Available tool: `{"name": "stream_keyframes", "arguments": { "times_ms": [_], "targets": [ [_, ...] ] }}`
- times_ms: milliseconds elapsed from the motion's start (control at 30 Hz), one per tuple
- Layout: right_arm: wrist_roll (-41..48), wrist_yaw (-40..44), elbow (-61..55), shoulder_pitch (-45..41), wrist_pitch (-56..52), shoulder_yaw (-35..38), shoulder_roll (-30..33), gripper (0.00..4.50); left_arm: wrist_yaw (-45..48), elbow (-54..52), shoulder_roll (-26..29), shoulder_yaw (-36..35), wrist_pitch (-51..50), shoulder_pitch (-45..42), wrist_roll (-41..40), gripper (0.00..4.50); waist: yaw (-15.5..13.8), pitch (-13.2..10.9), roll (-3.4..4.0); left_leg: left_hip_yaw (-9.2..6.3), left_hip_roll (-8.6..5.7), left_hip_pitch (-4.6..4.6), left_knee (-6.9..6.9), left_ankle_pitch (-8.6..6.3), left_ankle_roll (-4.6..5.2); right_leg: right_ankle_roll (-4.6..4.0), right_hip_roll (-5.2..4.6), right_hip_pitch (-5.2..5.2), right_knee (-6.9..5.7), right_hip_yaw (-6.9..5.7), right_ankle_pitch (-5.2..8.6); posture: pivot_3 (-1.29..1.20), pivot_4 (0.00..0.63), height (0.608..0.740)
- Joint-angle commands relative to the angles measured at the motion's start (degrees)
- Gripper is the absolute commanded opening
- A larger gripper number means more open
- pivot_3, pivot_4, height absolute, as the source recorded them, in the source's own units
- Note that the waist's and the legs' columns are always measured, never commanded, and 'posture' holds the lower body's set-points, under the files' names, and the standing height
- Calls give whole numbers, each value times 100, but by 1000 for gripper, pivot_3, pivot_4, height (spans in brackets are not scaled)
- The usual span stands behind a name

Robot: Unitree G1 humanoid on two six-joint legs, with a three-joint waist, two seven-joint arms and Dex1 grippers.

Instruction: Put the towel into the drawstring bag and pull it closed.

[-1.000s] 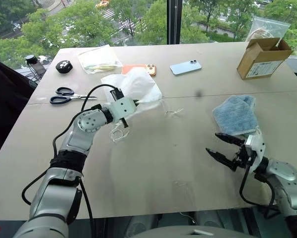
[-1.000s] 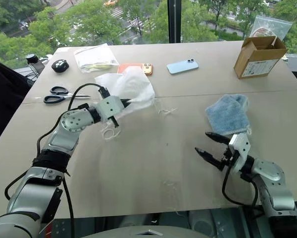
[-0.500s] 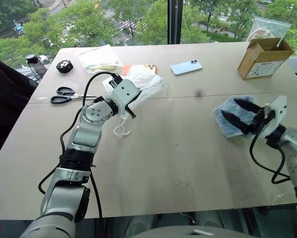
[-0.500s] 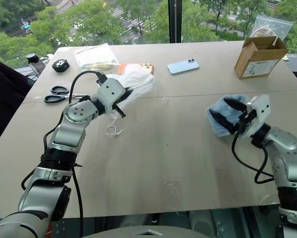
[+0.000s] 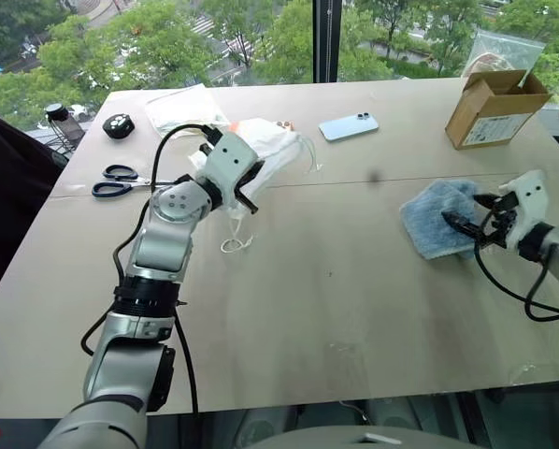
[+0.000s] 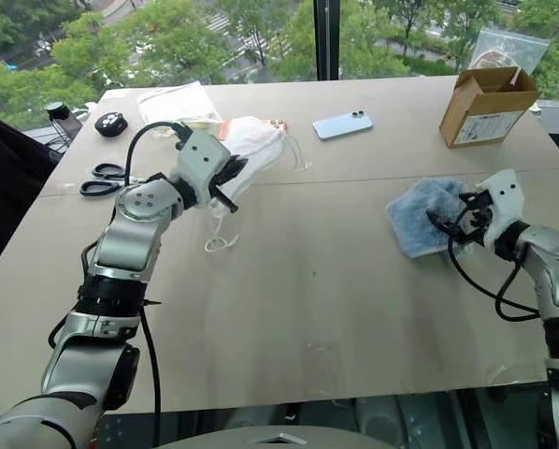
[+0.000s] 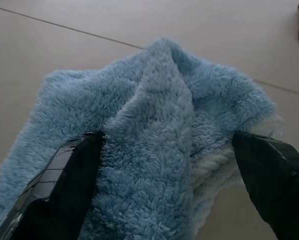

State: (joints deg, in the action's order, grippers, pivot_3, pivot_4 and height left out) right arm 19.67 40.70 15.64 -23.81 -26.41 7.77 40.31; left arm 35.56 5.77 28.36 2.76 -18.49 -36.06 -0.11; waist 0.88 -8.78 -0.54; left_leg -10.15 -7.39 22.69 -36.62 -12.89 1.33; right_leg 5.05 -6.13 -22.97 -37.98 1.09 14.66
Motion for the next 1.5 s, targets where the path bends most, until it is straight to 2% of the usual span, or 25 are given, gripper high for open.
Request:
{"name": "stream_keyframes", "arguments": {
  "times_ms": [33, 100, 267, 300, 367, 433, 600, 733, 833, 1000, 1133, 1300, 1500],
  "targets": [
    [-151, -72, 413, -394, -259, -123, -123, 4437, 44, -322, -39, -20, -188, -76, -138, 0, 5, 0, 0, 2, 0, 0, 0, 0, 0, 0, 1, -1, 0, 2, -1, 0, 150, 740],
    [-310, -212, 728, -605, -771, -312, -215, 4437, 41, -361, -65, 7, -237, -74, -114, 0, 10, 3, -4, 5, 1, 0, -1, 0, 0, 1, 1, -1, 1, 3, -1, 0, 150, 740],
    [-360, 286, 799, -698, -1570, -782, -223, 4437, 27, -419, -78, 1, -321, -94, -108, 0, 12, 33, -54, 8, 3, 0, -9, 0, 0, 1, 5, 0, 1, 6, -7, 0, 150, 740],
    [-373, 364, 758, -675, -1644, -832, -204, 3900, 22, -438, -78, -11, -346, -95, -117, 0, 10, 37, -60, 7, 4, 0, -12, 0, 0, 1, 5, 2, 1, 5, -8, 0, 150, 740],
    [-401, 505, 664, -611, -1766, -919, -146, 3188, 20, -479, -100, -62, -453, -107, -187, 0, 7, 42, -67, 7, 4, -1, -14, -1, 1, 3, 5, 3, 1, 4, -8, 0, 150, 740],
    [-383, 564, 574, -577, -1823, -890, -135, 2181, 22, -512, -123, -97, -590, -115, -275, 0, 9, 46, -74, 6, 4, -1, -13, -1, 1, 3, 5, 3, 2, 3, -9, 0, 150, 740],
    [-41, 577, 158, -585, -2164, -520, -238, 32, 80, -523, -100, -37, -716, -122, -338, 0, 14, 47, -76, 5, 7, -1, -13, -1, 0, 3, 8, 3, 2, 4, -9, 0, 150, 740],
    [914, 628, -494, -872, -2872, 267, -583, 7, 105, -391, -145, 6, -691, -206, -329, 0, 43, 43, -71, 7, 9, 0, -11, -1, 0, 2, 9, 0, 1, 8, -9, 0, 150, 740],
    [2024, 830, -1258, -1049, -3697, 765, -816, 7, 111, -270, -205, 40, -665, -302, -314, 0, 38, 30, -52, 8, 10, 13, -11, -1, 0, 1, 7, -9, 1, 8, -10, 0, 150, 740],
    [3175, 772, -2391, -1127, -4644, 714, -995, 7, 207, -92, -267, 103, -566, -446, -328, 0, -7, 25, -45, 6, 8, 35, -11, -1, 1, 2, 3, -30, 3, 5, -12, 0, 150, 740],
    [3402, 293, -2697, -1371, -4865, 475, -1385, 7, 397, -140, -316, 176, -464, -428, -404, 0, -6, 25, -45, 6, 8, 38, -11, -1, 1, 2, -2, -33, 3, 6, -13, 0, 150, 740],
    [3263, -171, -2495, -1723, -4762, 240, -1744, 7, 700, -354, -312, 272, -412, -279, -575, 0, 6, 25, -44, 12, 8, 38, -12, -1, 1, -1, 1, -40, -4, 14, -16, 0, 150, 740],
    [2749, -393, -2253, -1741, -4626, -400, -1693, 7, 1041, -612, -220, 391, -157, -87, -664, 0, 12, 25, -44, 13, 8, 53, -11, -1, 0, -2, 1, -56, -3, 14, -17, 0, 150, 740]
  ]
}}
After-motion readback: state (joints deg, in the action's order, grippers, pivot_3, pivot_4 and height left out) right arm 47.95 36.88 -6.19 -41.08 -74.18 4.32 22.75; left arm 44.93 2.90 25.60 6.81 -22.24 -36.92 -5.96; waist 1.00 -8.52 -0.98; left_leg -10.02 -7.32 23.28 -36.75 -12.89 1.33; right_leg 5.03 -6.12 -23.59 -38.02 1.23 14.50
